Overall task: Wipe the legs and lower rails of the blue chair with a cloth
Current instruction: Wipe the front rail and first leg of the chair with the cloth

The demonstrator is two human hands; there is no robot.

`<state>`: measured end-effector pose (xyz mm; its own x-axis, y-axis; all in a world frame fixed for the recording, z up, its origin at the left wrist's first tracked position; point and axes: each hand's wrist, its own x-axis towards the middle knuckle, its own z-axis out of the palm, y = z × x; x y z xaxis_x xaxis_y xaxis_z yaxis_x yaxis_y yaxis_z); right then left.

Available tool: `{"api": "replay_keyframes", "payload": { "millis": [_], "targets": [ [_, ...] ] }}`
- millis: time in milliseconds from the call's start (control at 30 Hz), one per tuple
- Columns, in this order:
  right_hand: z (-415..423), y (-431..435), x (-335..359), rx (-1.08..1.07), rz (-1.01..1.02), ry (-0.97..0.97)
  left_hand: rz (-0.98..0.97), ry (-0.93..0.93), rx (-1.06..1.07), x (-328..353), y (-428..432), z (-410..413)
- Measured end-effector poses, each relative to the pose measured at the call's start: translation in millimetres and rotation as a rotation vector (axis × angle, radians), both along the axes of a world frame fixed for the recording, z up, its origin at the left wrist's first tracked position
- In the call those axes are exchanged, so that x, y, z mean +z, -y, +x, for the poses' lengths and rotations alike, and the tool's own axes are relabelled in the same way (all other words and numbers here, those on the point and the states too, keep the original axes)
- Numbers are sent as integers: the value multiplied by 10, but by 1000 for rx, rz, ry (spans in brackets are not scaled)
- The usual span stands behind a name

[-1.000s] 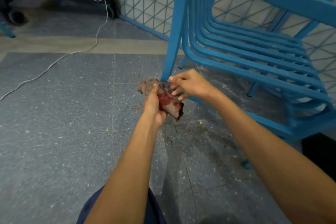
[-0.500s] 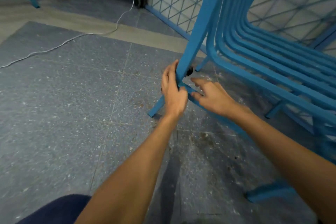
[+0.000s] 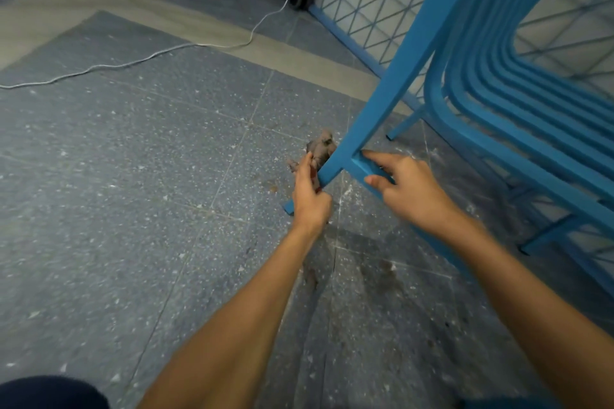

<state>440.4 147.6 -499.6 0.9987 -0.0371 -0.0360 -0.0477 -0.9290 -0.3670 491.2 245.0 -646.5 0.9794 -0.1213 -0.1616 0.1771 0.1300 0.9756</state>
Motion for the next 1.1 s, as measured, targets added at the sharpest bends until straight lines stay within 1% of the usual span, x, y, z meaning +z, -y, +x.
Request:
{"api": "replay_keyframes", "payload": {
  "millis": [133, 200, 300, 333, 400, 500, 567, 600, 667, 767, 833, 867, 933, 1000, 1067, 1100],
  "targets": [
    [15, 37, 31, 19, 53, -15, -84, 125, 43, 458, 170, -92],
    [21, 38, 44, 23, 72, -10, -56, 176, 69, 589, 208, -144],
    [16, 39, 16, -10, 118, -11, -48, 319, 119, 420, 193, -147],
    [14, 39, 2, -22, 128, -6, -28, 315, 129, 287, 183, -99],
    [0, 38, -18, -42, 136, 8, 14, 214, 117, 32, 139, -3],
    [-29, 28, -53, -39, 118, 28, 94, -14, 49, -456, 45, 131],
    [-53, 28, -76, -21, 97, 42, 137, -152, 44, -769, 54, 249],
    [-57, 31, -92, -12, 88, 48, 145, -204, 50, -782, 64, 279],
    [-59, 32, -111, -3, 66, 58, 121, -235, 57, -407, 32, 207],
    [-61, 28, -130, 11, 44, 76, 9, -152, 64, 205, 13, 39],
    [-67, 27, -123, 15, 47, 72, -130, -59, 103, 530, 32, -73],
    [-71, 31, -117, 13, 52, 66, -189, -8, 123, 633, 51, -120],
    [-71, 34, -101, 7, 60, 57, -222, 112, 175, 694, 82, -179],
    [-72, 31, -93, -1, 73, 51, -132, 210, 216, 614, 88, -195],
    [-71, 37, -88, -6, 99, 51, 48, 234, 220, 429, 68, -170],
    [-72, 40, -89, -4, 110, 52, 133, 216, 203, 250, 58, -137]
  ]
}}
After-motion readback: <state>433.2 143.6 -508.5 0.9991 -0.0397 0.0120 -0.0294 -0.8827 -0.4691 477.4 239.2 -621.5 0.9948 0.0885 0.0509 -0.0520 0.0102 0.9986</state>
